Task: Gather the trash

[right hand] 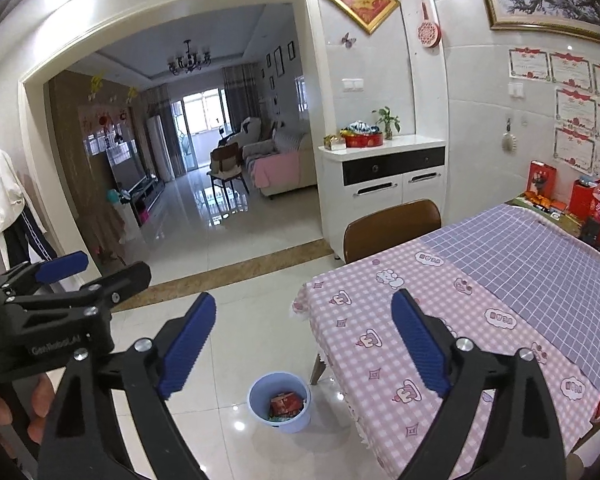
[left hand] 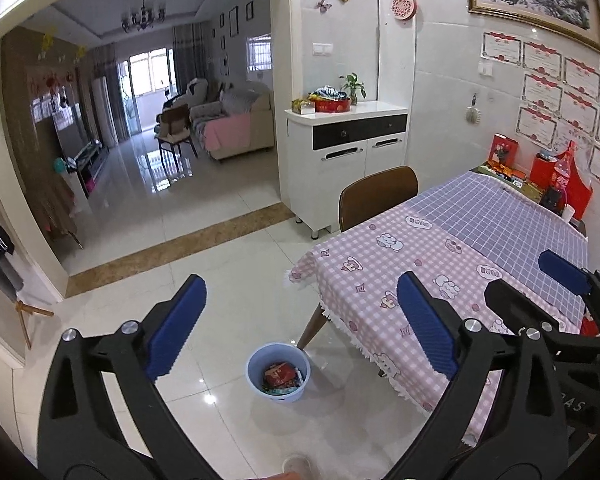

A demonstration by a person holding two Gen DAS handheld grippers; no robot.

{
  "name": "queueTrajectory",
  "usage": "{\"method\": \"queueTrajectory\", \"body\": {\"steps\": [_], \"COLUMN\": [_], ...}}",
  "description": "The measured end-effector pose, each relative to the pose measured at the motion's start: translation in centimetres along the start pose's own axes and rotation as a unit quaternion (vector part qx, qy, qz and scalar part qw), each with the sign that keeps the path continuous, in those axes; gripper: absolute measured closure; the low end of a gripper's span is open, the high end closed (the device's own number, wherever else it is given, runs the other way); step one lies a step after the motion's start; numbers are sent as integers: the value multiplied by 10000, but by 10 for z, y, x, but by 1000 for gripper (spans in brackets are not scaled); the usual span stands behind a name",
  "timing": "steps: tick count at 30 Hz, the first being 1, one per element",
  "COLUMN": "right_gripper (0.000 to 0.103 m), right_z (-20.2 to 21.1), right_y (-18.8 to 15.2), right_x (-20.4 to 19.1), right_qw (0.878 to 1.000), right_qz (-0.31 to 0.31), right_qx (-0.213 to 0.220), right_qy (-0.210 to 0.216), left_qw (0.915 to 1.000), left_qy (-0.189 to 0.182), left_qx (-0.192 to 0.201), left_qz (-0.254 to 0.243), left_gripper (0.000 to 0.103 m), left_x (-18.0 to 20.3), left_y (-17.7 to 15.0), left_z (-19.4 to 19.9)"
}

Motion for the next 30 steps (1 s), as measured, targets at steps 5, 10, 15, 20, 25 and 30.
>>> {"method": "queueTrajectory", "body": {"steps": [5, 10, 15, 20, 25, 30], "right_gripper": [14, 13, 13, 13, 13, 13], "right_z": [22, 30, 36, 41, 44, 48], "right_y": [-2, 2, 1, 3, 4, 4], "right_x": [-2, -10, -22, -34, -43, -52], "right_qw": [10000, 9999, 9997, 9995, 9992, 9988], "right_qz": [31, 30, 1, 56, 38, 45], "right_qx": [66, 144, 187, 238, 278, 316], "right_qy": [-21, -74, -171, -204, -295, -371], "left_qw": [9999, 9998, 9996, 9991, 9984, 9979], "left_qy": [25, -14, -68, -105, -194, -337], "left_qx": [136, 202, 269, 420, 531, 540], "left_qz": [-3, -14, -47, -38, -87, -85], "left_gripper": [7, 7, 7, 7, 7, 7], "left_x": [2, -4, -15, -31, -40, -48], "left_y": [0, 5, 7, 11, 14, 14], "left_z": [24, 36, 46, 55, 62, 64]}}
Point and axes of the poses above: each gripper's, at about its wrist camera, not at the fingertips, and z roughly against the way its jaws point, x to its right, y to its top, the point moved 1 cm from there along -z, roughly the way its jaws point, and after that the axes turned 6 degrees about x, right-handed, at the moved point
